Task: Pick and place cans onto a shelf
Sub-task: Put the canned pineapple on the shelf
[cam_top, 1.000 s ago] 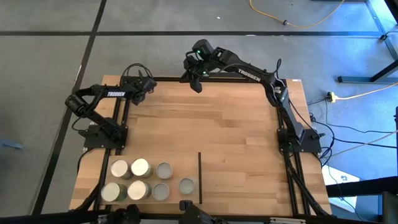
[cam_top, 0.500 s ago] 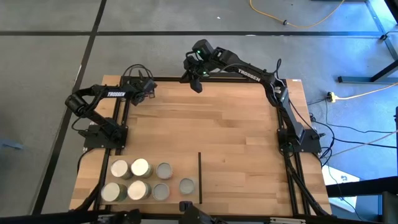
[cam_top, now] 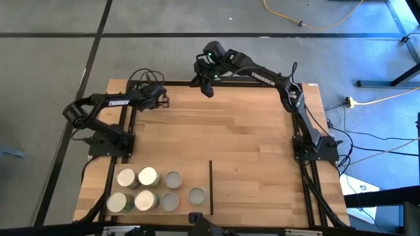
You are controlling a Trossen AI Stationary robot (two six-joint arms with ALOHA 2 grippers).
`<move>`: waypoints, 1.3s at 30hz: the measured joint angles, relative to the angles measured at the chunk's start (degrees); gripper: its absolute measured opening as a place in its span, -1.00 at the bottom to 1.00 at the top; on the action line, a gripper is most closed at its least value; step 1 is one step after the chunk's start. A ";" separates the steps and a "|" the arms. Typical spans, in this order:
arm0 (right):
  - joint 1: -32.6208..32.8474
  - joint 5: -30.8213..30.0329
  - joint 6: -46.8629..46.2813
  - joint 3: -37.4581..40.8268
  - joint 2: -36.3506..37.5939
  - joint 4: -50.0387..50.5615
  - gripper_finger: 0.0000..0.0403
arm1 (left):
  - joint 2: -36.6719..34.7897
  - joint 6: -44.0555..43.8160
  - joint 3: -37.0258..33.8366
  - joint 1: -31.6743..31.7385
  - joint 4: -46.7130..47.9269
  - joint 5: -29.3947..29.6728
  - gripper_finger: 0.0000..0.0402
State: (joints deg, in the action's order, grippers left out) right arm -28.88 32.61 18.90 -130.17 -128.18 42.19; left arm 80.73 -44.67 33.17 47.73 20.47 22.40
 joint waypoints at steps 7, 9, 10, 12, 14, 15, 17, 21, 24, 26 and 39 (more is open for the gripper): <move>0.29 0.00 -0.49 -4.38 0.00 0.69 -0.71 | -9.48 0.36 0.00 -2.46 1.32 -2.59 -1.00; 0.63 0.03 -0.47 -4.93 0.13 -0.26 -0.71 | -12.06 0.66 0.00 -2.56 2.47 -2.17 -1.00; 0.92 0.08 -0.69 -4.89 0.13 -1.72 -0.71 | -13.19 1.58 0.00 -2.40 3.02 -1.92 -1.00; 1.56 0.38 -0.88 -4.86 0.13 -2.50 -0.71 | -15.35 4.24 0.00 -1.82 3.96 -1.73 -1.00; 2.52 0.42 -0.84 -4.72 0.02 -4.96 -0.71 | -17.14 7.05 0.00 -1.13 4.62 -1.62 -1.00; 3.03 0.47 -0.86 -4.68 0.00 -5.31 -0.71 | -17.98 8.34 0.00 -0.78 4.94 -1.66 -1.00; 4.28 0.44 -0.72 -4.65 -0.08 -6.43 -0.71 | -19.50 10.15 0.00 0.12 4.80 -1.15 -1.00; 6.42 0.47 -1.01 -4.63 -0.09 -8.86 -0.71 | -21.67 10.69 0.00 2.13 4.74 2.72 -1.00; 7.54 0.51 -3.16 -4.63 -0.48 -10.02 -0.71 | -21.98 10.02 0.00 3.82 4.15 4.89 -1.00; 8.13 0.42 -4.46 -4.59 -1.08 -10.79 -0.71 | -21.63 9.08 0.00 5.12 3.66 5.29 -1.00; 9.07 0.09 -14.28 -4.54 -5.51 -14.10 -0.71 | -16.13 -4.11 0.02 9.58 -0.46 6.86 -1.00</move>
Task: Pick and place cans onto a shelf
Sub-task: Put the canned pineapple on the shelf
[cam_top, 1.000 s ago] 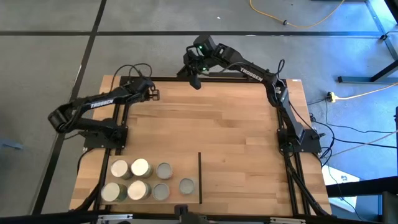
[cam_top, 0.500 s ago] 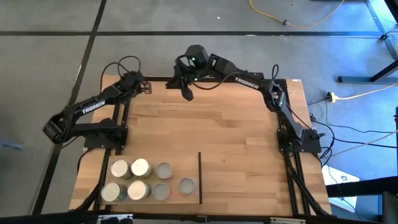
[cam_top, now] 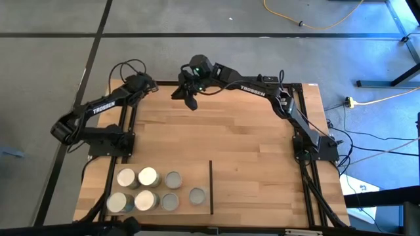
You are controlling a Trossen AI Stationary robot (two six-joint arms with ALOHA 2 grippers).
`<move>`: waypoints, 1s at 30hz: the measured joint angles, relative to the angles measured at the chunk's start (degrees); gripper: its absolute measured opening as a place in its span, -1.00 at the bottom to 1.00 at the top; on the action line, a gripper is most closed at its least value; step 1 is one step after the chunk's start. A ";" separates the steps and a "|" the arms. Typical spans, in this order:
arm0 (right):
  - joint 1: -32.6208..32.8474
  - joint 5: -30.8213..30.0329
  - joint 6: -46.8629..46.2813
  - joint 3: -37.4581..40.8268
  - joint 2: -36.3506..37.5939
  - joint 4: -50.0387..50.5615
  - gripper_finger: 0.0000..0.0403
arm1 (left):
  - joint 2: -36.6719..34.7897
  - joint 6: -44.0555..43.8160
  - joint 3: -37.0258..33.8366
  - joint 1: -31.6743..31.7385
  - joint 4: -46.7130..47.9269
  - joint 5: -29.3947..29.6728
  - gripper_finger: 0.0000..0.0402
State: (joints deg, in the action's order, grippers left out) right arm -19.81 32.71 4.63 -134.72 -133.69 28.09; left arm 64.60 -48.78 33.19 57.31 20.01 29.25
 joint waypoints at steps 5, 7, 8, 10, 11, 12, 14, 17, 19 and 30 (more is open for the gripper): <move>0.26 1.48 0.10 0.00 0.00 0.50 -0.71 | 5.09 -4.40 0.00 -0.06 -0.83 0.96 -1.00; 0.24 2.22 0.10 0.00 0.00 0.58 -0.71 | 7.15 -6.46 0.00 -0.06 -1.97 2.62 -1.00; 0.26 2.60 0.15 0.00 0.00 0.76 -0.71 | 8.01 -7.52 0.00 -0.06 -2.37 3.43 -1.00; 0.30 2.98 0.36 0.00 0.00 1.43 -0.71 | 8.44 -9.33 -0.02 -0.24 -3.10 4.93 -1.00; 0.33 2.98 0.37 0.00 0.00 1.57 -0.71 | 8.49 -9.53 0.02 -0.30 -3.61 5.68 -1.00; 0.37 3.04 0.39 0.00 0.00 1.74 -0.71 | 8.76 -9.67 0.03 -0.32 -3.92 6.11 -1.00; 0.41 3.15 0.62 0.00 0.00 2.11 -0.71 | 9.01 -10.29 0.02 -0.32 -3.77 6.23 -1.00; 0.47 3.08 2.71 0.00 0.00 3.57 -0.71 | 9.17 -11.40 0.02 -0.27 -4.50 6.99 -1.00; 0.46 3.02 3.78 0.00 0.00 4.23 -0.71 | 9.51 -13.03 0.02 -0.27 -5.19 7.59 -1.00; 0.46 2.98 4.82 0.00 0.00 4.43 -0.71 | 11.93 -21.09 0.02 -0.27 -9.93 14.48 -1.00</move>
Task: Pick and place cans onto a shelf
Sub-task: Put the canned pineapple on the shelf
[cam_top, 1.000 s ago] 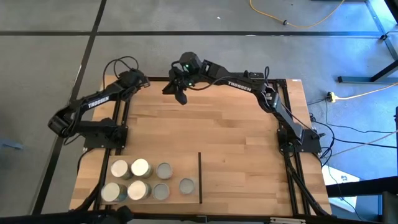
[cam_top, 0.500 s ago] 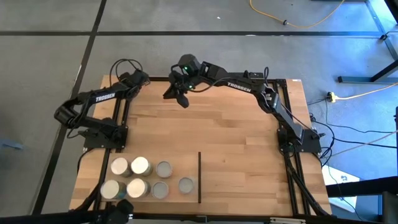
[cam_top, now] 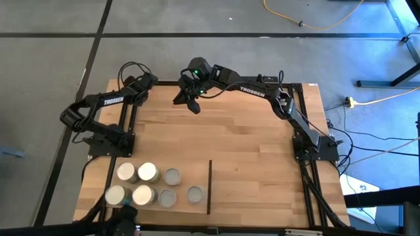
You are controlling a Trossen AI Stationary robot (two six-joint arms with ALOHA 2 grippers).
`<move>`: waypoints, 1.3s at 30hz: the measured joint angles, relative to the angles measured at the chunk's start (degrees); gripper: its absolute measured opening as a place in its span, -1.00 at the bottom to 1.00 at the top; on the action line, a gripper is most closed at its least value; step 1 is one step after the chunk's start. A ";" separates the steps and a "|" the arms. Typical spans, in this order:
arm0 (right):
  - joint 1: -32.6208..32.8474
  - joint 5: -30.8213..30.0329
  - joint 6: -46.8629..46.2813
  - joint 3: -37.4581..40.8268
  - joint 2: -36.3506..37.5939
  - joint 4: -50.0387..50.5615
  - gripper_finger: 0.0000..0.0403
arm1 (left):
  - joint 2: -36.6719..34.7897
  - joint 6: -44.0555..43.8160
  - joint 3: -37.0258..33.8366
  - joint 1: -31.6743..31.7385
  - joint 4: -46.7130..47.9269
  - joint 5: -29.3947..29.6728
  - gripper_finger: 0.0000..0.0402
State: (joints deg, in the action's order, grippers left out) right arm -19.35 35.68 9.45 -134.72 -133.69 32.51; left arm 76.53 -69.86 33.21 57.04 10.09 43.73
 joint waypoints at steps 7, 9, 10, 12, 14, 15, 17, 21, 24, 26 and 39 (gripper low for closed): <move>-0.35 -0.04 0.14 0.00 0.00 0.11 -0.71 | 0.03 -0.21 -0.01 -0.20 1.46 -5.15 -1.00; -0.50 -0.08 0.57 0.00 0.00 0.20 -0.71 | 0.05 0.27 0.00 0.25 1.78 -6.55 -1.00; -0.57 -0.09 0.94 0.00 0.00 0.23 -0.71 | 0.05 0.29 -0.02 0.59 1.89 -6.90 -1.00; -0.67 -0.10 1.41 0.00 0.01 0.61 -0.71 | 0.05 0.05 -0.02 0.84 1.98 -6.93 -1.00; -0.74 -0.15 1.53 0.00 0.02 1.03 -0.71 | 0.06 0.03 -0.02 1.20 1.99 -7.13 -1.00; -0.75 -0.16 1.54 0.00 0.02 1.14 -0.71 | 0.07 -0.08 -0.02 1.28 1.99 -7.20 -1.00; -0.79 -0.17 1.64 0.00 0.02 1.25 -0.71 | 0.28 -0.16 -0.02 1.33 1.90 -6.57 -1.00; -0.79 -0.17 2.62 0.00 0.04 1.33 -0.71 | 0.98 -0.48 -0.02 1.01 1.49 -5.28 -1.00; -0.79 -0.15 3.02 0.00 0.04 1.86 -0.71 | 1.01 -0.97 -0.02 1.03 1.42 -5.53 -1.00; -0.79 -0.15 3.04 0.00 0.04 2.01 -0.71 | 1.01 -2.47 -0.02 1.03 1.17 -8.12 -1.00; -1.25 0.02 3.06 0.00 0.07 2.19 -0.71 | 0.35 7.25 -0.04 -3.78 -0.61 -8.76 -1.00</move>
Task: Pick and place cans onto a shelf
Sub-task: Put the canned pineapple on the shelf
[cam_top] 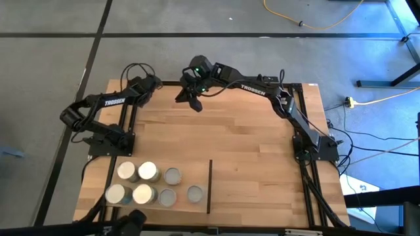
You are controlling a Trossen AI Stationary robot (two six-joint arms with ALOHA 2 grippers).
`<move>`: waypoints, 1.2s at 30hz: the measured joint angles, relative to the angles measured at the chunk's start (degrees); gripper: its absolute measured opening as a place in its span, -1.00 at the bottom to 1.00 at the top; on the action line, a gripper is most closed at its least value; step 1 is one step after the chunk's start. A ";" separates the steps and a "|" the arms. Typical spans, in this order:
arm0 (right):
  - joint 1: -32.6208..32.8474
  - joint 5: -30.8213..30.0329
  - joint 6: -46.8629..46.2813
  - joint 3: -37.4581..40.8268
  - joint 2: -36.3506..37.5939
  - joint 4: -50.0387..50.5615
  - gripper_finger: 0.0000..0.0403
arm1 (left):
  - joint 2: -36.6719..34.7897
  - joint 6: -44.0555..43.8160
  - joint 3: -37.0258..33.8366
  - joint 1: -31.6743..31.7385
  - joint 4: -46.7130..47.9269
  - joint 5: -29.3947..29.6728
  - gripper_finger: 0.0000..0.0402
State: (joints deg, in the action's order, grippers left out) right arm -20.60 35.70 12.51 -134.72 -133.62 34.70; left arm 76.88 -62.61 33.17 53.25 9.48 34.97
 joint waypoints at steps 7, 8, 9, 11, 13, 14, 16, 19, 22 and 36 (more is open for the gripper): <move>-1.40 0.00 0.00 0.00 0.00 0.44 -0.71 | 1.21 -3.62 0.00 1.41 0.87 1.90 -1.00; -1.62 -0.02 -0.05 0.00 0.00 0.44 -0.71 | 1.97 -4.05 0.00 1.92 1.23 0.30 -1.00; -1.84 0.00 -0.22 0.00 0.00 0.44 -0.71 | 2.75 -4.81 0.00 2.27 1.91 -0.76 -1.00; -2.26 -0.02 -0.24 0.00 0.00 0.50 -0.71 | 4.34 -5.26 0.00 2.64 2.66 -2.03 -1.00; -2.68 0.00 -0.26 0.00 0.00 0.77 -0.71 | 6.40 -5.79 0.02 2.88 1.92 -2.04 -1.00; -2.88 0.01 -0.30 0.00 0.00 1.02 -0.71 | 6.90 -6.21 0.19 2.89 1.25 -1.91 -1.00; -3.25 0.01 -0.31 0.00 0.00 1.50 -0.71 | 7.33 -7.95 0.37 2.52 1.14 -1.33 -1.00; -3.66 0.02 -0.35 0.00 0.00 1.78 -0.71 | 7.33 -8.66 0.35 2.28 1.01 -0.94 -0.99; -3.99 0.04 -0.39 0.00 0.00 1.98 -0.71 | 6.33 -7.76 0.33 2.54 1.42 -2.17 -0.99; -4.26 0.00 -0.28 0.00 0.00 2.08 -0.71 | 5.57 -6.22 0.30 2.52 2.15 -0.02 -0.99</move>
State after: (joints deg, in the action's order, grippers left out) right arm -24.86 35.70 12.23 -134.72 -133.62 36.77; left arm 82.46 -68.83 33.46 55.77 11.63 34.95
